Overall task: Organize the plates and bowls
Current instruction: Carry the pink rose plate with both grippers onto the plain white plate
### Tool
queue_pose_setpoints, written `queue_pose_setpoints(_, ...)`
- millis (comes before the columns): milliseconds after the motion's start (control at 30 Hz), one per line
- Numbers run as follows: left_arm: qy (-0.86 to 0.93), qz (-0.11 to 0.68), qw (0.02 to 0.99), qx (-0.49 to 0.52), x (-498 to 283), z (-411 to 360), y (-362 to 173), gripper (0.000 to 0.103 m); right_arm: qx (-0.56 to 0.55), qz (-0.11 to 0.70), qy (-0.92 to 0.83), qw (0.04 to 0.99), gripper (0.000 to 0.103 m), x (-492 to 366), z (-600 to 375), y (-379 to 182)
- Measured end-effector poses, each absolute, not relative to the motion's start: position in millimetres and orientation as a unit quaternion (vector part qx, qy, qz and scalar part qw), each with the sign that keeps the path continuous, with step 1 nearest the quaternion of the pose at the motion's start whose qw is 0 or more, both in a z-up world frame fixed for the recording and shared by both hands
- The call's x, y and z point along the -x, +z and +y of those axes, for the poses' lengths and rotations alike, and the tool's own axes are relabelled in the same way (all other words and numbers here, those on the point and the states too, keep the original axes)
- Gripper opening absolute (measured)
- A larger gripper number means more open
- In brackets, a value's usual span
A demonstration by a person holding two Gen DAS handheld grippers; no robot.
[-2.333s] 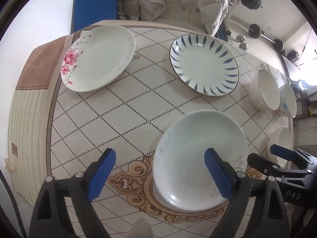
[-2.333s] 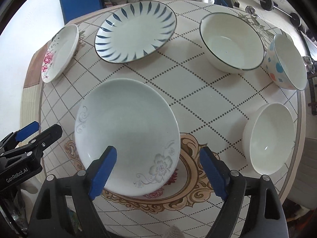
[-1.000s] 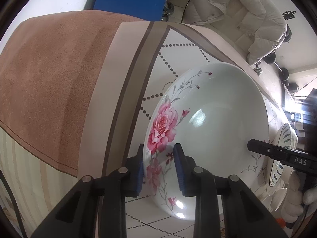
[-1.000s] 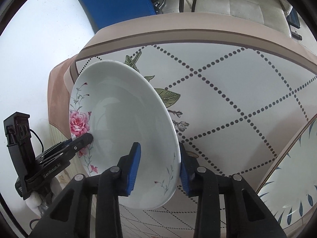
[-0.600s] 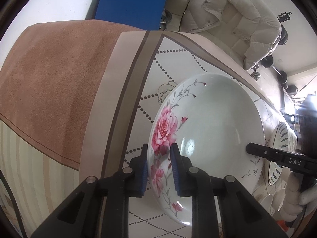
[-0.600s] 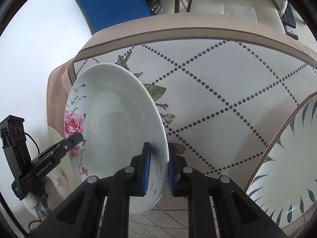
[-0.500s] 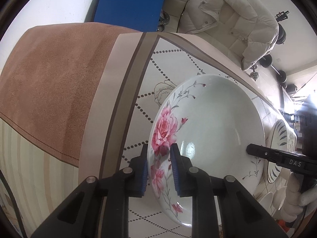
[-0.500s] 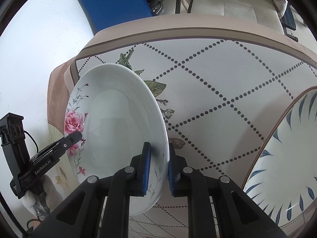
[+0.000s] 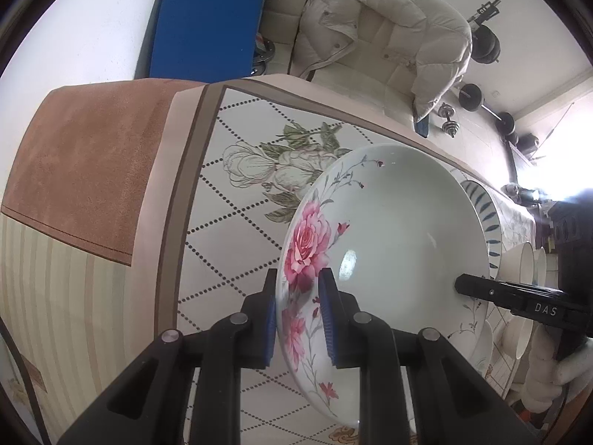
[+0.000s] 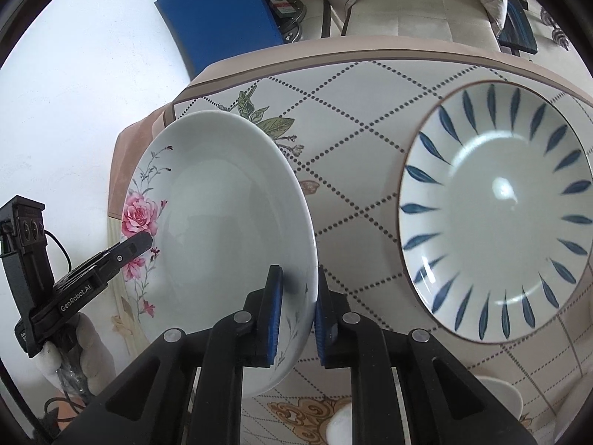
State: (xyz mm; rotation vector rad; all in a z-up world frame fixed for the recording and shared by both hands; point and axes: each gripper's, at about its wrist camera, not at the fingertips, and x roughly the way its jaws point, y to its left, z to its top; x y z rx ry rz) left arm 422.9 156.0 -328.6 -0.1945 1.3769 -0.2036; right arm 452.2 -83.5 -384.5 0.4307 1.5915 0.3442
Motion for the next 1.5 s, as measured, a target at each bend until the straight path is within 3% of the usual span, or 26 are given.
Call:
queue_pose_setpoints(333,-0.125,0.619,0.774,0.055,-379.7,87.4,-286.2,0.018,-0.224,0.680,0.142,0.684,0.017,-384.7,-143.7,-341.0)
queue_pose_setpoints(667,-0.151,0.637,0.755,0.038,-327.5,14.4,-292.1,0.018,-0.221,0.670,0.116,0.699,0.017,-312.1,-214.8,-318.6)
queue_pose_setpoints(1167,-0.147,0.688,0.710,0.007,-278.2,-35.5,-365.6,0.019,-0.234,0.704,0.093,0.664,0.017,-245.6,-277.2,-392.4)
queue_pose_setpoints(1500,-0.129,0.706,0.696,-0.009,-265.7,-31.5,-382.1,0.019,-0.244,0.723,0.103,0.639,0.017,-241.4,-280.8,-422.7)
